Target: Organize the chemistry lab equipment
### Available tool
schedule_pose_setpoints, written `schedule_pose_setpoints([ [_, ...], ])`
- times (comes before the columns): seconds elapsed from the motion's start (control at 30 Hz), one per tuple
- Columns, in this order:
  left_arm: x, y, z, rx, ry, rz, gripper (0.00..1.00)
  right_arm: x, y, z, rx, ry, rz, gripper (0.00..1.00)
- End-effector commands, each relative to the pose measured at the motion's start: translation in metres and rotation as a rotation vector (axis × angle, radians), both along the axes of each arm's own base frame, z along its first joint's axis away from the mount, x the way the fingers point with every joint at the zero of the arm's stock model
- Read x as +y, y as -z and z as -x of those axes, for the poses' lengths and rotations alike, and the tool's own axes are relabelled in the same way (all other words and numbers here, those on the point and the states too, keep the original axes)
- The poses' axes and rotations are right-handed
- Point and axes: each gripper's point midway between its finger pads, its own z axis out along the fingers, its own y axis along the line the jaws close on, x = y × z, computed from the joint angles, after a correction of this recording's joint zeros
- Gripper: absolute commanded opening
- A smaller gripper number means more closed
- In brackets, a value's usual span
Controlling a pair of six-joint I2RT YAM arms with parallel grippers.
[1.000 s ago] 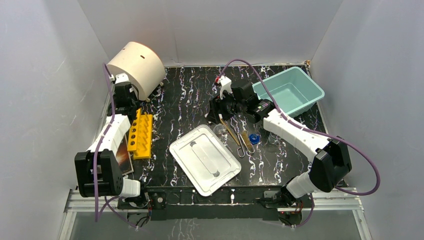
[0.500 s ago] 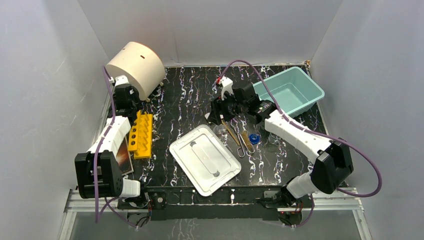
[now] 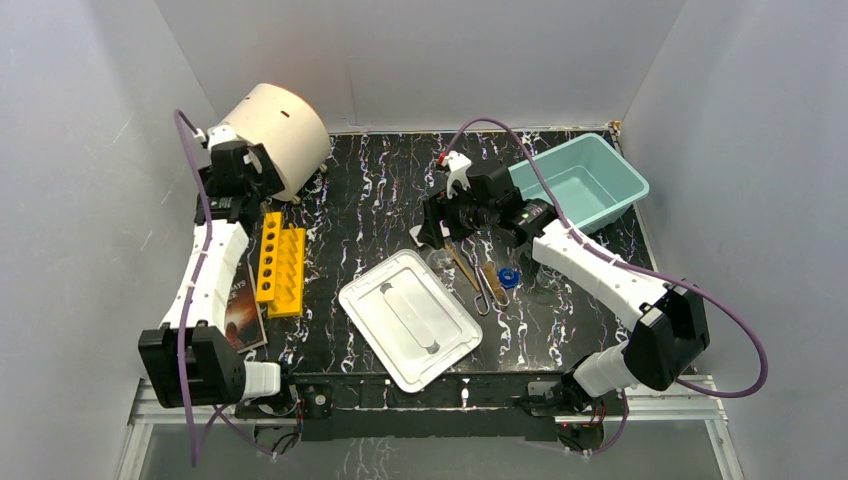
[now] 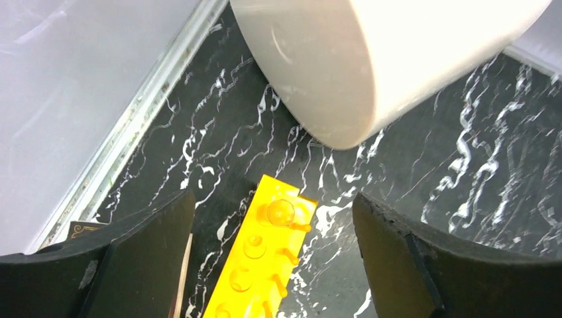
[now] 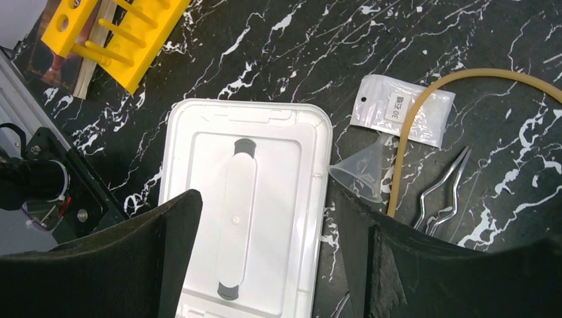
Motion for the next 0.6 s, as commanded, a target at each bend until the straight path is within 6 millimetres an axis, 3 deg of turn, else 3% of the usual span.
schedule_pose_setpoints([
  [0.0, 0.013, -0.061, 0.029, -0.080, -0.087, -0.023, 0.96, -0.003, -0.030, -0.007, -0.044, 0.037, -0.031, 0.83],
  [0.1, 0.006, -0.078, 0.039, -0.089, -0.051, -0.013, 0.98, -0.008, -0.029, -0.009, -0.052, 0.066, -0.018, 0.84],
  [0.33, -0.055, -0.093, 0.046, -0.151, 0.215, 0.206, 0.98, -0.020, -0.019, -0.007, 0.010, 0.130, 0.032, 0.84],
  [0.57, -0.187, -0.124, 0.055, -0.206, 0.741, 0.457, 0.98, -0.027, 0.001, -0.001, 0.105, 0.160, 0.113, 0.83],
])
